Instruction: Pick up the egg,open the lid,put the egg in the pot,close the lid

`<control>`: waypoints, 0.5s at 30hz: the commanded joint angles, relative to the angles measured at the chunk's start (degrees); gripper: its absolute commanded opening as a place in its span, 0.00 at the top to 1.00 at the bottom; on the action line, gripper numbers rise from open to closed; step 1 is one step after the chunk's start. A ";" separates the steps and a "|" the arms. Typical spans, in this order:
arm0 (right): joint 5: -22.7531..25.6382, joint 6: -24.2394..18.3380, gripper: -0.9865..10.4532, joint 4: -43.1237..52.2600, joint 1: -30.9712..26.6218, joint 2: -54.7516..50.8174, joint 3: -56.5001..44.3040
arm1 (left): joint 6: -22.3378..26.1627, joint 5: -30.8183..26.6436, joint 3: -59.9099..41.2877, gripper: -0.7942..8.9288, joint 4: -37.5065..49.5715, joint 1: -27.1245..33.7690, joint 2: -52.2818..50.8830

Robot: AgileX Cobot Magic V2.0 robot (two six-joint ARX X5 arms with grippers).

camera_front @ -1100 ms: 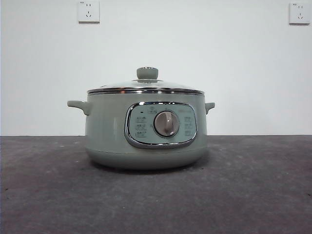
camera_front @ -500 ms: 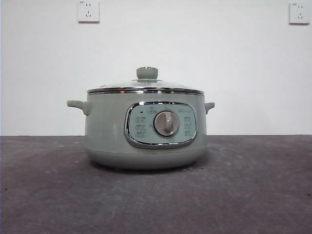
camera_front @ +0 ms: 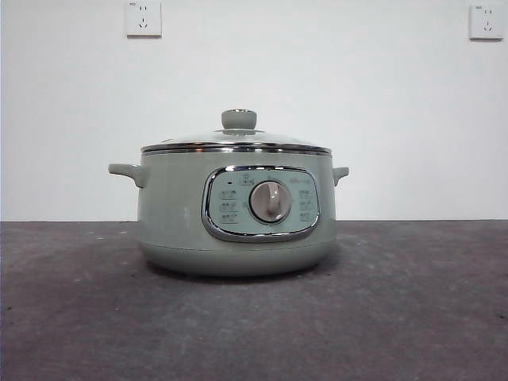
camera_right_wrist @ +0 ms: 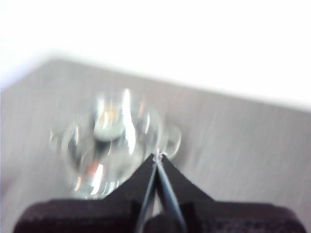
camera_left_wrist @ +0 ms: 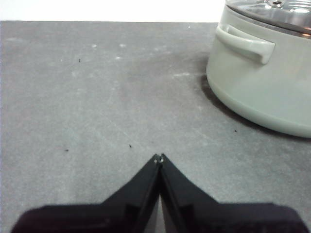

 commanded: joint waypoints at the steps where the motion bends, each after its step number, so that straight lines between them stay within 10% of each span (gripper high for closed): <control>1: 2.21 -1.62 0.91 4.98 -5.95 -8.00 -9.11 | -0.50 0.15 -0.59 0.92 0.37 0.17 0.61; 15: 8.00 0.59 0.91 35.39 -12.61 -40.30 -63.14 | -0.50 0.17 -0.59 0.92 0.39 0.17 1.99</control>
